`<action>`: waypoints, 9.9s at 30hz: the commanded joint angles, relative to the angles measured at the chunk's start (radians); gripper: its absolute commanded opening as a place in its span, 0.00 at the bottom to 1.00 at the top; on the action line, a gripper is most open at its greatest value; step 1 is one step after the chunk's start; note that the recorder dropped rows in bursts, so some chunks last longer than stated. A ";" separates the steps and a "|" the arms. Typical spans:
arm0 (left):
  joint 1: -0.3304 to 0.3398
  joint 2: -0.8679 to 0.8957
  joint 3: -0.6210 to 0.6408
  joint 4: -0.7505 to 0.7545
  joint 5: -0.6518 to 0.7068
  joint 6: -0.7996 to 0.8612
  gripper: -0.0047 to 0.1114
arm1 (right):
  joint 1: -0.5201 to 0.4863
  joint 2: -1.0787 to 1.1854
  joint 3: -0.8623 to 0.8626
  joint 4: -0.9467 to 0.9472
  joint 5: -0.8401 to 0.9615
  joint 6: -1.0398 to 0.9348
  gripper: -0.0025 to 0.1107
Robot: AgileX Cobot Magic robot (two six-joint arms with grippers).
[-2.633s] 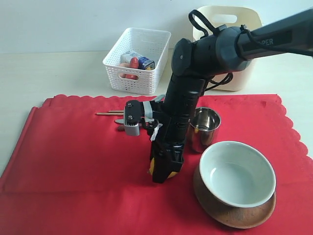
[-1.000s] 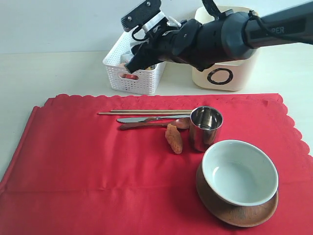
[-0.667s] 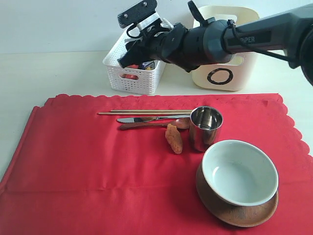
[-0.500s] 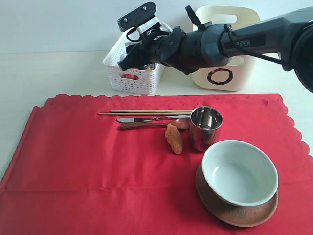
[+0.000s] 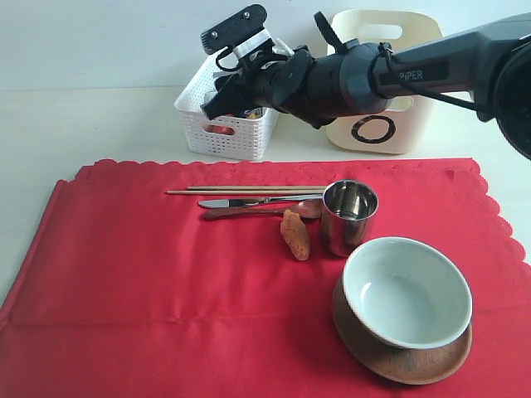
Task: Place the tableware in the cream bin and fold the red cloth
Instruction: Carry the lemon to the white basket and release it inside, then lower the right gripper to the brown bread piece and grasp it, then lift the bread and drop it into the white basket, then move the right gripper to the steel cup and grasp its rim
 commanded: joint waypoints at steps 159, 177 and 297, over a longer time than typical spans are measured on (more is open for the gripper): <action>-0.006 -0.006 0.003 -0.001 -0.001 0.000 0.05 | -0.005 -0.187 -0.013 -0.444 1.245 0.286 0.14; -0.006 -0.006 0.003 -0.001 -0.001 -0.001 0.05 | -0.005 -0.226 -0.013 -0.419 0.849 0.284 0.14; -0.006 -0.006 0.003 -0.001 -0.001 -0.004 0.05 | -0.167 -0.300 0.137 -0.776 1.308 0.335 0.61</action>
